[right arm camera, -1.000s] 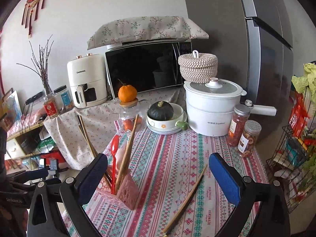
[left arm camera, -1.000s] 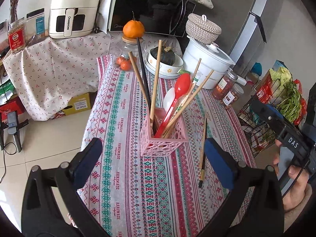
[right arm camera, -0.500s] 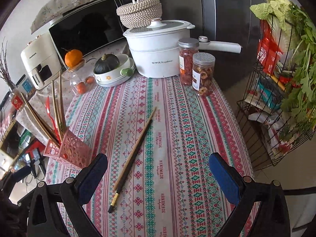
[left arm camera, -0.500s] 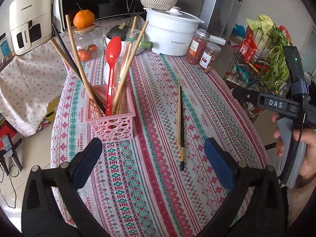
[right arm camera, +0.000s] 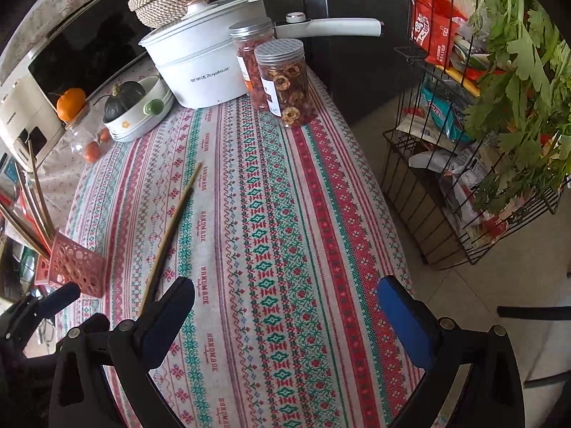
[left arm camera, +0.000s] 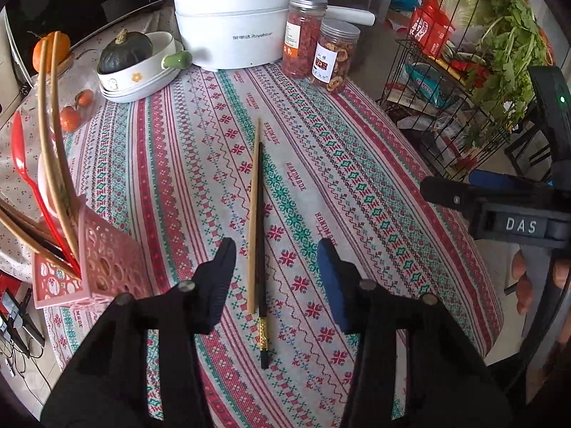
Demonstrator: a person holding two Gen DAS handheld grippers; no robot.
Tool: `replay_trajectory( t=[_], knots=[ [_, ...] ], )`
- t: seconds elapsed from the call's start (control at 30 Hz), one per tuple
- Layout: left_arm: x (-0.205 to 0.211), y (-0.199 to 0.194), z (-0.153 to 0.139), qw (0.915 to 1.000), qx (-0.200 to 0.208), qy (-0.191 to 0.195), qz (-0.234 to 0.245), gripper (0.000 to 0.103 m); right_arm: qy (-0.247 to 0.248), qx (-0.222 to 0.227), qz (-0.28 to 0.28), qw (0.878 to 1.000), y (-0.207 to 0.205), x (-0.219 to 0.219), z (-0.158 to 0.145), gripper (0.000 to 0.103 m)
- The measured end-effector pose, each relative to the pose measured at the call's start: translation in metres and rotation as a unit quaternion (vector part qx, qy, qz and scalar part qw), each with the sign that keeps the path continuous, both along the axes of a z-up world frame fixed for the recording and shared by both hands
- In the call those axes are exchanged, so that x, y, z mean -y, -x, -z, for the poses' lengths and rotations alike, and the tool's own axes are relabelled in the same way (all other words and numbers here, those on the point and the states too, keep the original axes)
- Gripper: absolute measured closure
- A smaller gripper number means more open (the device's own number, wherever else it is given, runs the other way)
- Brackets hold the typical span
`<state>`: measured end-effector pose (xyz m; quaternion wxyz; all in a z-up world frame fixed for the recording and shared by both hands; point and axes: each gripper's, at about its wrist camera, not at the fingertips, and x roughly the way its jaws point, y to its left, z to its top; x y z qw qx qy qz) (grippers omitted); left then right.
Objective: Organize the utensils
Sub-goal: 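Move the left tool to the loose wooden chopstick on the cloth and grasp it, then lift the wooden chopstick with the left tool while the right tool reaches the black chopstick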
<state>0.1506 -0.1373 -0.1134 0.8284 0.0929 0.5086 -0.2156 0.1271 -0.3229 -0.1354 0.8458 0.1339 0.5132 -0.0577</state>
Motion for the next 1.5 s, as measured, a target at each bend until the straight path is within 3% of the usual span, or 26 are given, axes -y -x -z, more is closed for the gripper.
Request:
replay_trajectory(
  t=[0.2,0.33,0.67,0.9,0.93,1.07,1.27,1.5],
  knots=[
    [0.008,-0.056,0.024,0.9986,-0.022,-0.005,-0.047,0.083,0.002,-0.023,-0.013,1.000,-0.014,0.005,0.014,0.000],
    [0.018,-0.079,0.040,0.9978,-0.048,-0.002,-0.047,0.095,-0.008,-0.018,-0.012,1.000,-0.019,0.007,0.012,0.000],
    [0.041,-0.100,0.072,0.9953,-0.072,-0.053,-0.036,0.096,-0.026,-0.021,-0.008,0.999,-0.024,0.015,0.014,0.000],
    [0.046,-0.111,0.074,0.9940,-0.077,-0.065,-0.040,0.096,-0.028,-0.016,-0.010,0.999,-0.021,0.016,0.011,0.000],
    [0.045,-0.118,0.081,0.9914,-0.100,-0.074,-0.041,0.095,-0.029,-0.018,-0.010,0.999,-0.021,0.014,0.011,0.000],
    [0.047,-0.126,0.080,0.9930,-0.089,-0.062,-0.047,0.095,-0.027,-0.023,-0.013,0.999,-0.021,0.012,0.014,0.000],
    [0.035,-0.099,0.072,0.9948,-0.077,-0.055,-0.037,0.096,-0.028,-0.024,-0.004,0.999,-0.021,0.015,0.015,0.000],
    [0.010,-0.042,0.024,0.9993,-0.031,-0.019,-0.002,0.096,-0.039,-0.024,-0.002,0.999,-0.020,0.007,0.014,0.000]
  ],
)
